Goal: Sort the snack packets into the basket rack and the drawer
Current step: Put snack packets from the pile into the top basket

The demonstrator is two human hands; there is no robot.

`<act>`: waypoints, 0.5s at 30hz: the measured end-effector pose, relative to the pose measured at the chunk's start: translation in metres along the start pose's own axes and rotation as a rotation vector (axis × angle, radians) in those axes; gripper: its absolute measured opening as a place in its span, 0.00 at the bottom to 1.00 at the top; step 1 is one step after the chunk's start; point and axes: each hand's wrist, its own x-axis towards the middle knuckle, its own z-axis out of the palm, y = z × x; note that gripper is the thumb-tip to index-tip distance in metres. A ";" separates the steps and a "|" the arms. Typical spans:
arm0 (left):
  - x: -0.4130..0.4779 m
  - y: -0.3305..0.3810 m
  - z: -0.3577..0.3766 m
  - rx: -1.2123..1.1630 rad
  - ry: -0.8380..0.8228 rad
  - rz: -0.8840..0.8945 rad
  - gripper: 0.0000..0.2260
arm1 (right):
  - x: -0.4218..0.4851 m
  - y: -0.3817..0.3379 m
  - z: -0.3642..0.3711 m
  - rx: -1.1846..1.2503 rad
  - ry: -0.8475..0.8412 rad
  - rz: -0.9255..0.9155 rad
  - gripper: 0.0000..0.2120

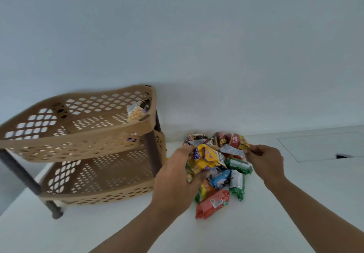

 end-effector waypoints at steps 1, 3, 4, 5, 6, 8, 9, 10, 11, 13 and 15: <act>-0.002 0.000 -0.013 -0.001 0.010 0.025 0.24 | -0.004 -0.011 -0.002 0.041 0.002 -0.002 0.05; -0.002 -0.002 -0.043 0.035 0.020 0.119 0.21 | -0.011 -0.035 -0.004 0.114 0.015 -0.002 0.03; -0.002 -0.003 -0.059 0.077 0.021 0.184 0.20 | -0.016 -0.047 -0.004 0.155 0.021 0.000 0.03; -0.001 -0.005 -0.075 0.120 0.021 0.249 0.20 | -0.020 -0.059 -0.004 0.184 0.023 -0.002 0.03; 0.001 -0.009 -0.092 0.157 0.023 0.317 0.20 | -0.024 -0.071 -0.003 0.197 0.017 -0.011 0.03; 0.007 -0.019 -0.126 0.212 0.027 0.445 0.22 | -0.033 -0.094 -0.003 0.233 -0.011 -0.031 0.03; 0.011 -0.025 -0.144 0.237 0.019 0.487 0.23 | -0.037 -0.106 -0.001 0.270 -0.025 -0.035 0.03; 0.016 -0.031 -0.160 0.267 0.008 0.509 0.23 | -0.042 -0.118 0.000 0.304 -0.035 -0.039 0.03; 0.022 -0.037 -0.177 0.304 0.001 0.518 0.22 | -0.046 -0.130 0.002 0.332 -0.040 -0.045 0.03; 0.036 -0.051 -0.206 0.390 0.022 0.519 0.20 | -0.055 -0.155 0.008 0.409 -0.047 -0.059 0.03; 0.051 -0.068 -0.229 0.475 0.058 0.503 0.20 | -0.063 -0.179 0.015 0.472 -0.072 -0.092 0.02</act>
